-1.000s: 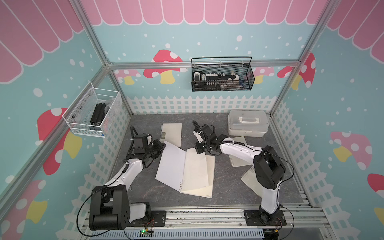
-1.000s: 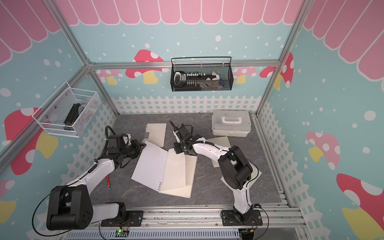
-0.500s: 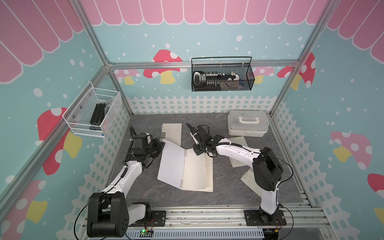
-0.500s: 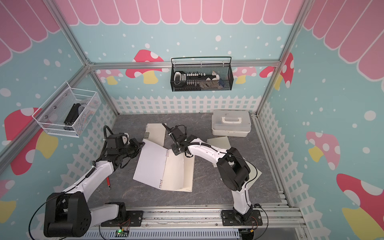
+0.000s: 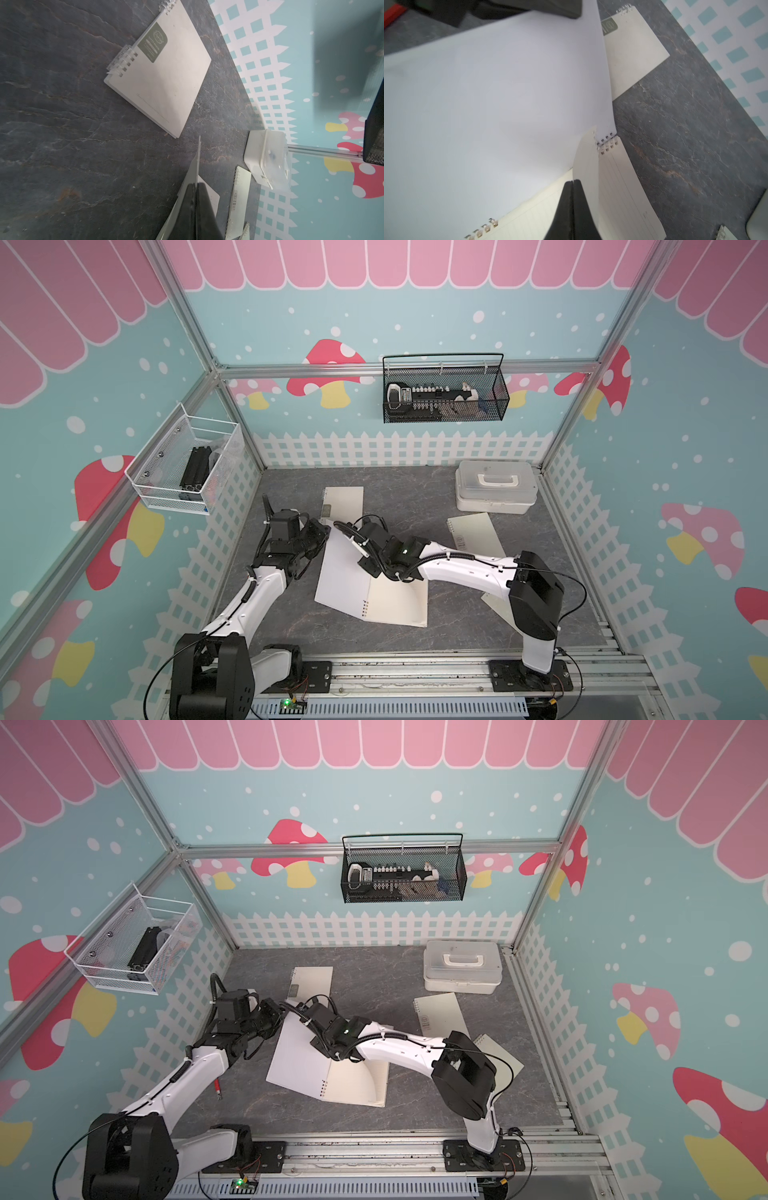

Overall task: Tear off pages from different notebooks
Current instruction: Tear off the paper from the notebook.

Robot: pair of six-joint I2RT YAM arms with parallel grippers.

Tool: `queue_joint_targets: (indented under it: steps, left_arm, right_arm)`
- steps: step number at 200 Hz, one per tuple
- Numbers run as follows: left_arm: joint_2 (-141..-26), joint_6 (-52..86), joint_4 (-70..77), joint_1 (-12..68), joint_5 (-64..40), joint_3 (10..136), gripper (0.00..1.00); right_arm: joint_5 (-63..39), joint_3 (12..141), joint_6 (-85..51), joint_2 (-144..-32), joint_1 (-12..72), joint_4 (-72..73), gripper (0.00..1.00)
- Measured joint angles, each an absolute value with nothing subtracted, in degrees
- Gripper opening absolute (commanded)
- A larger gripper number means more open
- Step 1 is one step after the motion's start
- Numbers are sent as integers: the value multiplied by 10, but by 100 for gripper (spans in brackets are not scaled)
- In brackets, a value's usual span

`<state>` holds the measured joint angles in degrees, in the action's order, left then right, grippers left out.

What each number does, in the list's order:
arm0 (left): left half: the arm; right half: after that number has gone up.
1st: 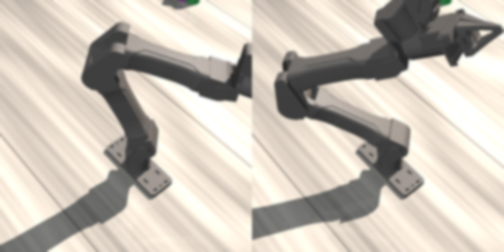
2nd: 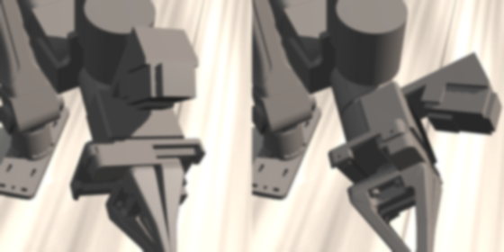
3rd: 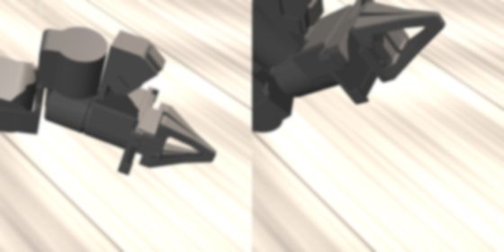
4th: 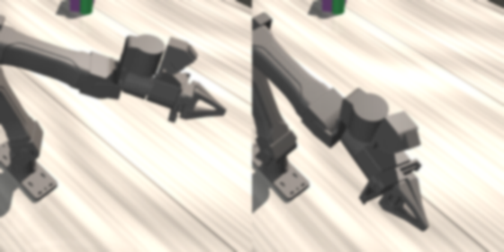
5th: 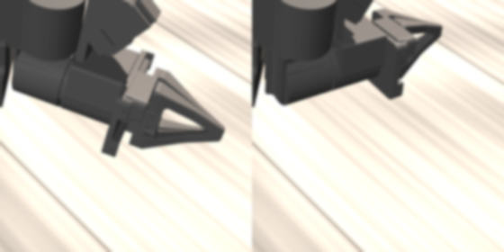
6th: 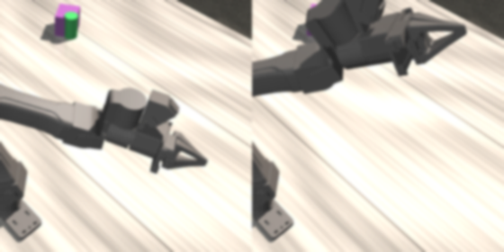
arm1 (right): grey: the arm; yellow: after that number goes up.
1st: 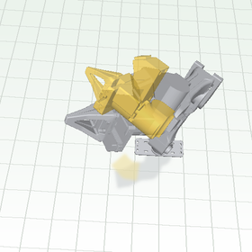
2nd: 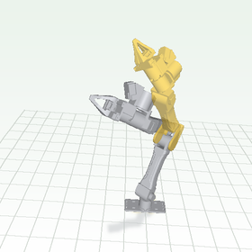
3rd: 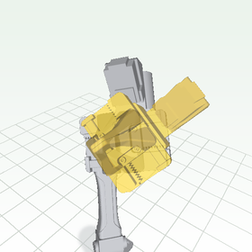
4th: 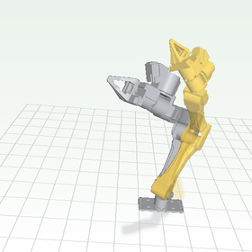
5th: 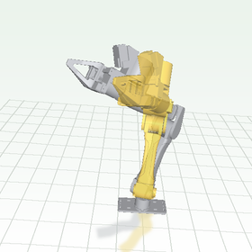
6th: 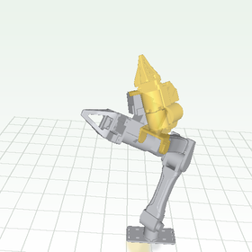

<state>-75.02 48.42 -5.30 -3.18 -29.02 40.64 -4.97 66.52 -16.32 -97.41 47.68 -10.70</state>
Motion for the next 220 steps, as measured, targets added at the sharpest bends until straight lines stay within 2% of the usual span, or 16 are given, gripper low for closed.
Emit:
queue_joint_targets:
  steps: [23,40,52,66,85,128,153,196,220]
  left_arm:
    - [-751,480,-53,-32,-291,406,0]
    - [-751,478,-53,-32,-289,406,0]
    - [-751,478,-53,-32,-287,406,0]
    - [-751,478,-53,-31,-285,406,0]
    - [-751,481,-53,-29,-279,406,0]
    - [-727,496,-58,-27,-255,406,0]
    - [-705,519,-57,-11,-229,404,0]
    - [-682,556,-57,12,-180,390,0]
    - [-680,574,-58,13,-151,378,0]
  right_arm:
    - [-116,695,-212,-1012,445,-86,55]
    - [-146,696,-243,-1026,430,-79,51]
    - [-149,705,-254,-1036,423,-89,39]
    - [-138,730,-264,-1053,421,-111,20]
    - [-96,776,-260,-1078,421,-156,9]
    - [31,863,-225,-1115,429,-260,2]
    - [101,876,-179,-1109,475,-274,1]
    - [159,860,-70,-1084,607,-222,0]
    - [142,805,-37,-1049,637,-162,0]
